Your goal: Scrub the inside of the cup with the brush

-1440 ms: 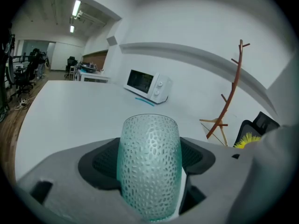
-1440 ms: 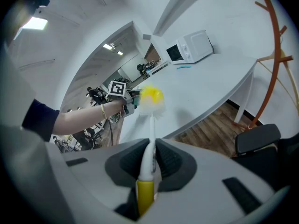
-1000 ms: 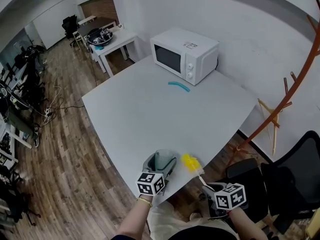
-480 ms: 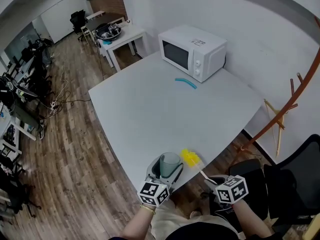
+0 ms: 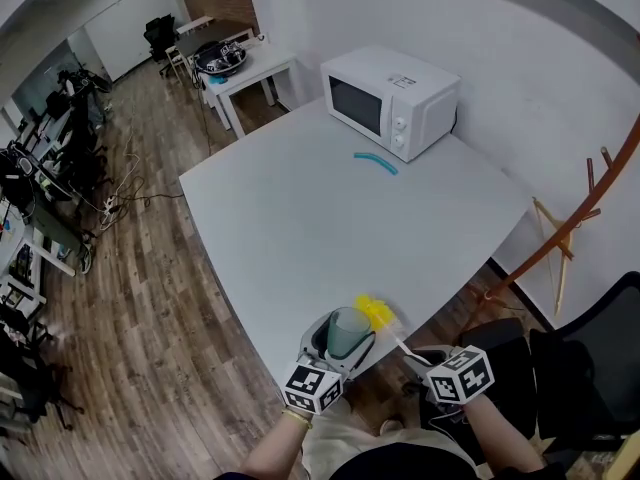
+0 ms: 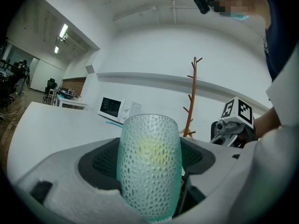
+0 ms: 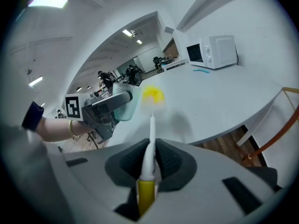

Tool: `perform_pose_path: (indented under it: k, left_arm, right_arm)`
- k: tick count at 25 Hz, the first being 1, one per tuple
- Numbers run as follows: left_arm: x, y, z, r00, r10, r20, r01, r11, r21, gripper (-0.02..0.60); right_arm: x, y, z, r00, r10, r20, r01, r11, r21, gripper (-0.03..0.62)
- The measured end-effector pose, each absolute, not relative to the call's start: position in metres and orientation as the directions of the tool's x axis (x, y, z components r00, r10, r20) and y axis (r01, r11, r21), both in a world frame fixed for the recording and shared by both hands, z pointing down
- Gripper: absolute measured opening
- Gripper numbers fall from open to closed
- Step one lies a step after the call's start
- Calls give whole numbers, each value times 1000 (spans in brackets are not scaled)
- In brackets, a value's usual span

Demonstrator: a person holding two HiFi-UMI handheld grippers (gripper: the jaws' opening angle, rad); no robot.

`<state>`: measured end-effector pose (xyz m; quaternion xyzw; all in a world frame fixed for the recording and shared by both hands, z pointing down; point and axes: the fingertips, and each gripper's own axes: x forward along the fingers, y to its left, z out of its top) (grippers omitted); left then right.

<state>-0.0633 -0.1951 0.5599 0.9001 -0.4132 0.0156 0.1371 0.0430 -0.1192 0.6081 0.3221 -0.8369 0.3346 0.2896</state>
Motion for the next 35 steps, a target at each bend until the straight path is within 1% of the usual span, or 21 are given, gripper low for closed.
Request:
perform_pose_path:
  k: [9,26,30,35]
  left_arm:
    - [-56,-192,579,687,-698,205,-727,-651,220,374]
    - [-50,-198,646,676,-618,401,-703,-704,100,374]
    - [-49,-199,650,670,-618,412,-698,-713,64,374]
    - [-50,-200,652,663,-622,418,-704,-707,66,374]
  right_arm:
    - [43,-125,603,-629,-348,695,-729,576,-370,52]
    - [46,-135,626,-575,-348,741,-767,544,-340,52]
    - [47,-136,630,-566,-343,750,-774,536,-338,52]
    - [47,-136,634,-562,-349,750,-780,525,-341,52]
